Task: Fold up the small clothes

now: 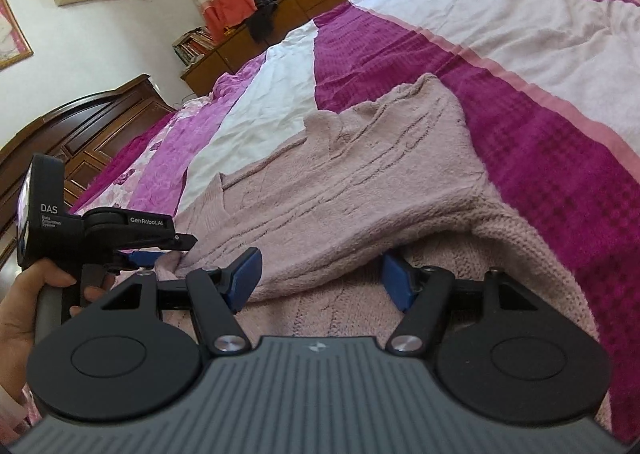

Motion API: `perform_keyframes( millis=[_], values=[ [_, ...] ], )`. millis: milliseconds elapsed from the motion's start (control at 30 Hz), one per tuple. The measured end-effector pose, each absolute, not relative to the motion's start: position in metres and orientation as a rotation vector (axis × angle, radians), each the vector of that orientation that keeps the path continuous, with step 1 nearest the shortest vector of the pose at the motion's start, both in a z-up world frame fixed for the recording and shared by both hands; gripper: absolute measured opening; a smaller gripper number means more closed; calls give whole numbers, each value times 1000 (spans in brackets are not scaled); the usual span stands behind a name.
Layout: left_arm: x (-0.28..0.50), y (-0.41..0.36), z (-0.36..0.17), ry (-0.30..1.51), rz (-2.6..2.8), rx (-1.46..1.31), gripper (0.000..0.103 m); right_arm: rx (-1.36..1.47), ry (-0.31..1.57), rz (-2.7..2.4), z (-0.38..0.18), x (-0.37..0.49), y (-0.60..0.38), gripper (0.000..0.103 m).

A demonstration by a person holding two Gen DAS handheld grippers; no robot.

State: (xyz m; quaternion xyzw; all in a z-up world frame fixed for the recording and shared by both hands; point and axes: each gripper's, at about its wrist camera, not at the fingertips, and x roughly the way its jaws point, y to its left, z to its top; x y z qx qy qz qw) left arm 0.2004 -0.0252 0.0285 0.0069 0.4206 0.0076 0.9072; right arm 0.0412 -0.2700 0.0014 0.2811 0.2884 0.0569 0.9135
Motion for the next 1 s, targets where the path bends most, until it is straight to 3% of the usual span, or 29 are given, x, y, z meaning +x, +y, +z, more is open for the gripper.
perform_keyframes(
  millis=[33, 433, 800, 867, 900, 1000],
  values=[
    [199, -25, 30, 862, 5, 13, 11, 573, 592, 117, 1, 40, -269, 72],
    [134, 41, 68, 692, 32, -201, 10, 556, 585, 112, 1, 39, -265, 72],
    [93, 103, 53, 760, 62, -362, 10, 545, 582, 98, 2, 39, -262, 72],
    [97, 98, 61, 744, 52, -358, 12, 543, 580, 94, 2, 38, -262, 72],
    [101, 94, 66, 735, 43, -349, 18, 543, 579, 93, 1, 38, -261, 72],
    [113, 79, 77, 716, 18, -318, 46, 545, 575, 95, 1, 38, -262, 72]
  ],
)
